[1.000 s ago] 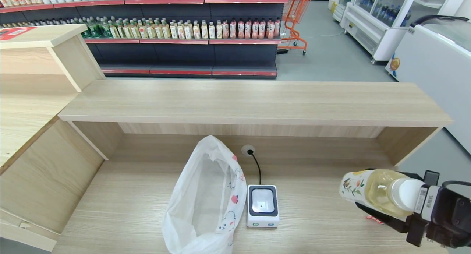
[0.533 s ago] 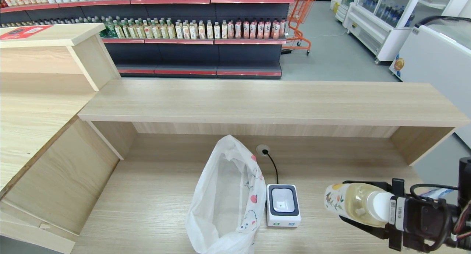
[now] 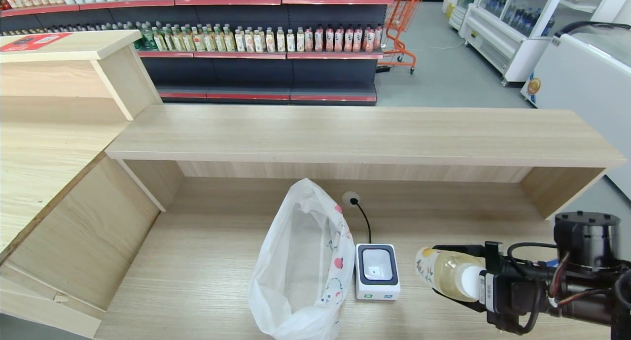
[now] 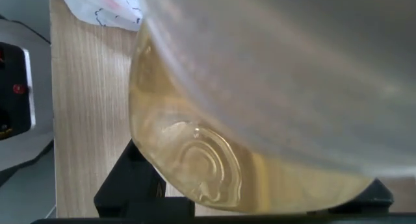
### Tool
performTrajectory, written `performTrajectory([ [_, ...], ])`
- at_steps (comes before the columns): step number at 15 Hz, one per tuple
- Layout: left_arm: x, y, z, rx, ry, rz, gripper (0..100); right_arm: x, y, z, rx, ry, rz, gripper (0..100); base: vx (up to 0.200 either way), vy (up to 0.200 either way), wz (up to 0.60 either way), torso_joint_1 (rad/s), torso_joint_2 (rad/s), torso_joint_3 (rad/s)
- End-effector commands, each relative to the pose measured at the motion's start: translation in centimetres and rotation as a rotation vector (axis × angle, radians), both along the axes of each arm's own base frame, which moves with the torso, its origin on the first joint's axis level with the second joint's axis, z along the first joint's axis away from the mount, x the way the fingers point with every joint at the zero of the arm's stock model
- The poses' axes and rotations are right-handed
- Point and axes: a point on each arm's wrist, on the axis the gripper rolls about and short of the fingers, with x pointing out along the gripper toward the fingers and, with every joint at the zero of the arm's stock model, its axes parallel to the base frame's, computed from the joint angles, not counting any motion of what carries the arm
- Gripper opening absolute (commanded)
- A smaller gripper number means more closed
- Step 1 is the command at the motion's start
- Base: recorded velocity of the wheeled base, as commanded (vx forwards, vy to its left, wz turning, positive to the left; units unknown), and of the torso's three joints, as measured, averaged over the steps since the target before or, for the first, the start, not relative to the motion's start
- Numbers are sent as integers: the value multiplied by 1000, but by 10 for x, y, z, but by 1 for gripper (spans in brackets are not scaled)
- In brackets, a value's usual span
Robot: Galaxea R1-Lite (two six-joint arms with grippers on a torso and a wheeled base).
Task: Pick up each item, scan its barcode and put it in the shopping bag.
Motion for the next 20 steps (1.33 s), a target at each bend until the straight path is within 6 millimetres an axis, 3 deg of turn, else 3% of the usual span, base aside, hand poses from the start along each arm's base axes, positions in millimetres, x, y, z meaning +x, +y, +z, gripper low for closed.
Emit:
performTrajectory([
  [1,0,0,0,-1,-1,0,100,7,4,-19,-20,75,13,0,0,0,0,0,0,0],
  [6,0,0,0,-1,-1,0,100,26,27,-39,-42,72,183,0,0,0,0,0,0,0],
  [11,0,0,0,-1,-1,0,100,72,42,-44,-61,-78,284,0,0,0,0,0,0,0],
  [15,0,0,0,-1,-1,-1,100,77,42,-60,-106,-98,319,0,0,0,0,0,0,0],
  [20,0,0,0,-1,-1,-1,100,92,47,-65,-107,-165,322,0,0,0,0,0,0,0],
])
